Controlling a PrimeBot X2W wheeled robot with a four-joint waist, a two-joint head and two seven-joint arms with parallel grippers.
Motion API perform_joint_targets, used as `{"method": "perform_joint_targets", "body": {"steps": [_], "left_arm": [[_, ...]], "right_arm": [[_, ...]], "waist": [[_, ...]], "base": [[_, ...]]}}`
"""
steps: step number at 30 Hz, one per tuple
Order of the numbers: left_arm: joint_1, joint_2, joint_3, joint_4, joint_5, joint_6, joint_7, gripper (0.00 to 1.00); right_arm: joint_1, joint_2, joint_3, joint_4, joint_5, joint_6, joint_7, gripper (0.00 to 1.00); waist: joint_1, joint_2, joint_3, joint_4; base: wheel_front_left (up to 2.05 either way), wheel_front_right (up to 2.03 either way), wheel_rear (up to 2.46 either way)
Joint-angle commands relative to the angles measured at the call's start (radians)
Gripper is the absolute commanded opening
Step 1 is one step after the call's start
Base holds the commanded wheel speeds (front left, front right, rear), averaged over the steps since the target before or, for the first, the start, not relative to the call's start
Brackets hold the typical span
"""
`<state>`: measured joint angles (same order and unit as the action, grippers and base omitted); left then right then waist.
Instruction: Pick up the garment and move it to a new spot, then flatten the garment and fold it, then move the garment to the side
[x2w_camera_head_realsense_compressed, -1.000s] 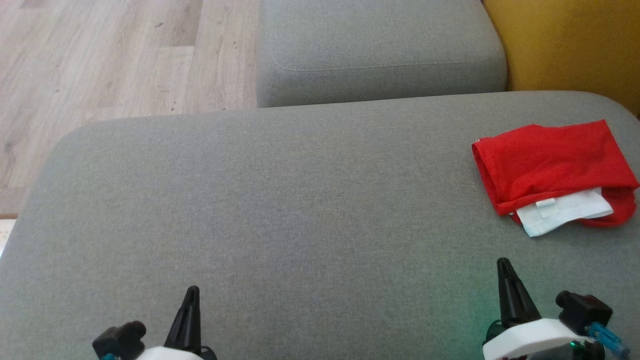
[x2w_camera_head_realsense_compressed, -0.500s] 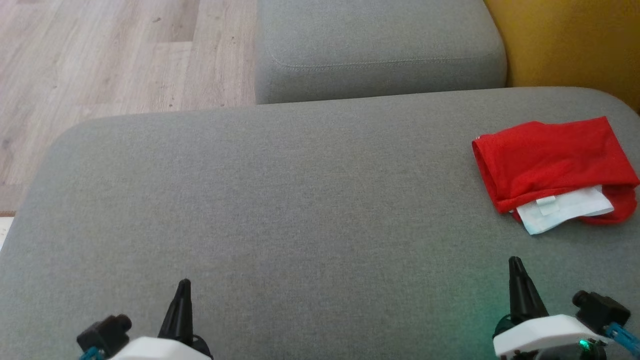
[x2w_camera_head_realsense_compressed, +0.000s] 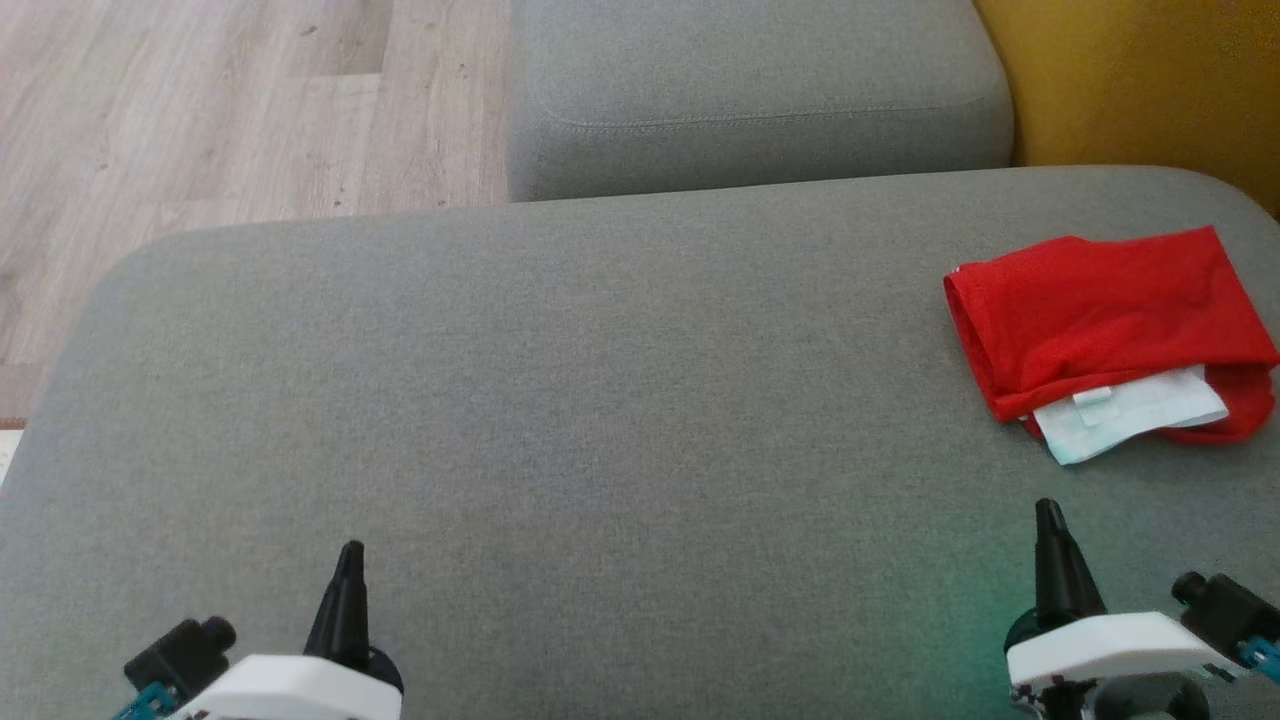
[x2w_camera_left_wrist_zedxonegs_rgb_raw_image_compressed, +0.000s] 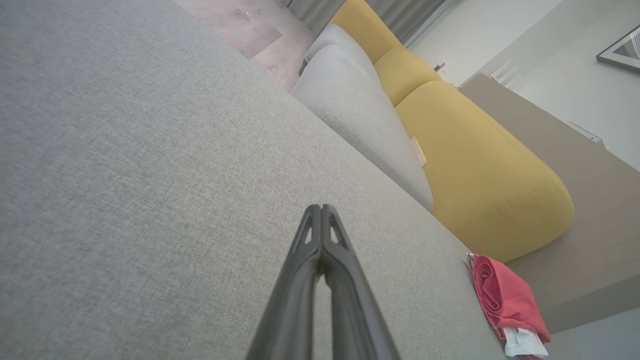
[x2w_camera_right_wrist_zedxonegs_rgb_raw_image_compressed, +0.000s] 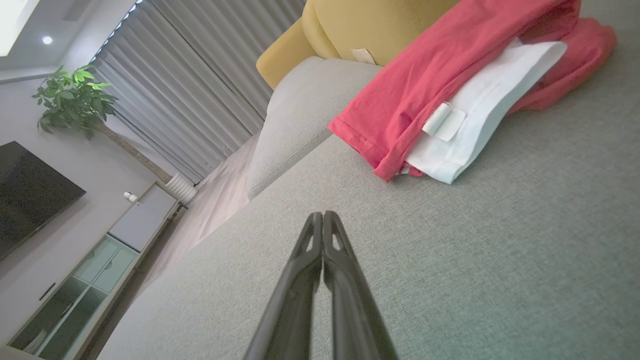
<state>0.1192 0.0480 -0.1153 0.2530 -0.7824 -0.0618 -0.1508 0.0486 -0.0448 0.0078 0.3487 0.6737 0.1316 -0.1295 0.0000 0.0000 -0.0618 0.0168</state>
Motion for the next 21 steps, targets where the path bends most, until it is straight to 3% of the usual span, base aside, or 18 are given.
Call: {"method": "perform_joint_targets", "body": {"steps": [1,21], "left_arm": [[-0.059,0.005,0.023,-0.030,-0.025,-0.009,0.006,0.00],[-0.100,0.006,0.071,-0.024,-0.222,-0.024,0.067,0.00]], "right_arm": [[-0.058,-0.002,-0.002,-0.039,0.029,0.000,0.008,0.00],[-0.082,-0.003,-0.032,-0.055,0.250,0.000,0.065,0.00]], "waist": [[0.0000,0.0000,0.001,0.000],[0.0000,0.0000,0.017,-0.004]], "base": [[0.00,0.00,0.00],[0.00,0.00,0.00]]}}
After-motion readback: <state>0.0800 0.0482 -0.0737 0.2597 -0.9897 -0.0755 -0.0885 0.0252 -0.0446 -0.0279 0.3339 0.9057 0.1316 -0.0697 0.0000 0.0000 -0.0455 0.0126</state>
